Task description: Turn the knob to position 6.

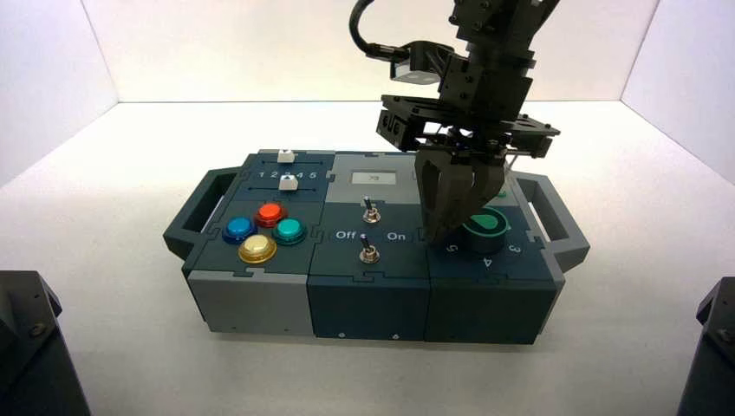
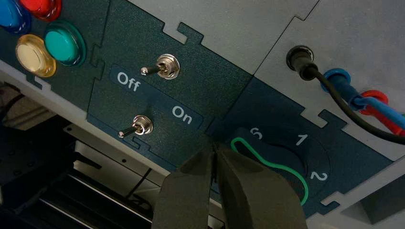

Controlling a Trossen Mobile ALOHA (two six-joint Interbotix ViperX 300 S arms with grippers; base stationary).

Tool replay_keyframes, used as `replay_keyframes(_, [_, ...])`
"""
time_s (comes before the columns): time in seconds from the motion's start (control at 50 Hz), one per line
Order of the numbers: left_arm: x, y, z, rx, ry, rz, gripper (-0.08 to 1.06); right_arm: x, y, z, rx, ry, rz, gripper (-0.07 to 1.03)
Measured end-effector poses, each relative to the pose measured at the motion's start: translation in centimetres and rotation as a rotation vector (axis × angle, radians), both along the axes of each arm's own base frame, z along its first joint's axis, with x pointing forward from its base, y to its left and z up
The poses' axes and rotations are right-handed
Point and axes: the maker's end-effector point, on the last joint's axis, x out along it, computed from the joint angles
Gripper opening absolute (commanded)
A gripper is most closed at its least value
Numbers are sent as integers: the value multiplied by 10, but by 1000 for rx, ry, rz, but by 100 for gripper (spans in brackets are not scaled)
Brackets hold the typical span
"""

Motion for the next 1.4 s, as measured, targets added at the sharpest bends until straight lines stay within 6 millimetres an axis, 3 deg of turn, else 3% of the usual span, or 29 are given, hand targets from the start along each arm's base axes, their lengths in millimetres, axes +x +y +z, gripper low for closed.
replay_keyframes(1.4, [-5,1,7,-5,-19,0,-3,6,6,4,20,-53,20,-2])
